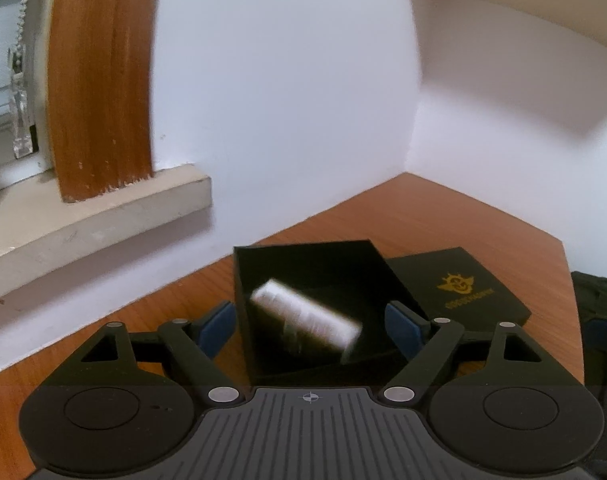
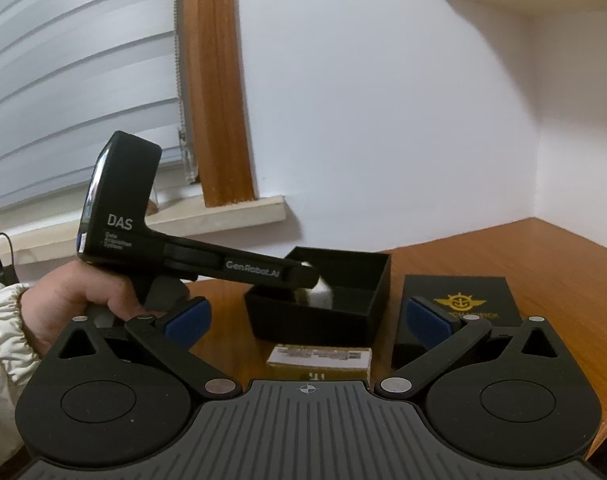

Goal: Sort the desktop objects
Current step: 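Lower the pack into the open black box and open the left gripper, then grasp the gold box with the right gripper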

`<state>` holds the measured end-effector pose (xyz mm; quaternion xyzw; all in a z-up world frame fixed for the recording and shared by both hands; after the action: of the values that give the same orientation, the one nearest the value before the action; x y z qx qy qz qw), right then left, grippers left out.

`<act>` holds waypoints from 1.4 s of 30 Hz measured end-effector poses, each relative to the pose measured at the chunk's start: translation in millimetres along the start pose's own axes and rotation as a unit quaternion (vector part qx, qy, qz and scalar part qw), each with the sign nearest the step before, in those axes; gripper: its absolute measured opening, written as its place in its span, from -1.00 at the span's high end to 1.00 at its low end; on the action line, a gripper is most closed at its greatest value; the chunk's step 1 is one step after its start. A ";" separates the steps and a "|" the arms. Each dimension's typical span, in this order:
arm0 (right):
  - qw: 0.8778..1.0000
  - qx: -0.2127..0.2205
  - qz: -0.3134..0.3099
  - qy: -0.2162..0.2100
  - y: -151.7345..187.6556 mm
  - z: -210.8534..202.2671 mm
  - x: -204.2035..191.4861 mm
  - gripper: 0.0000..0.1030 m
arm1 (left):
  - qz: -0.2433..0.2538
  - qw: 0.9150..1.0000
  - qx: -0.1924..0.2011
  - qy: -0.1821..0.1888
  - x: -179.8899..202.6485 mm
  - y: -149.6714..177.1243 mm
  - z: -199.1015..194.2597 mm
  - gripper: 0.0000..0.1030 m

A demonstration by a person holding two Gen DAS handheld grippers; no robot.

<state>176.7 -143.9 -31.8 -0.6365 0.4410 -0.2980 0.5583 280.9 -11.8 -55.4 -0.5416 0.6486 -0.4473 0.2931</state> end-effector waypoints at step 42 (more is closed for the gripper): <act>1.000 -0.003 0.019 -0.007 9.5 2.8 5.9 -1.00 | 0.071 0.995 -0.036 -0.063 -33.5 16.3 23.9 -0.80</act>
<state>179.5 -147.8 -42.3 -0.6318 0.4497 -0.2819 0.5649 302.5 14.4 -83.7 -0.5314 0.6814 -0.3665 0.3449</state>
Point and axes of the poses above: each gripper's, at about its wrist camera, not at the fingertips, and z roughly the way its jaws point, x to its right, y to its underside, the point moved 7 cm from there along z, roughly the way its jaws point, and after that the axes turned 7 degrees about x, right-handed, at the moved point
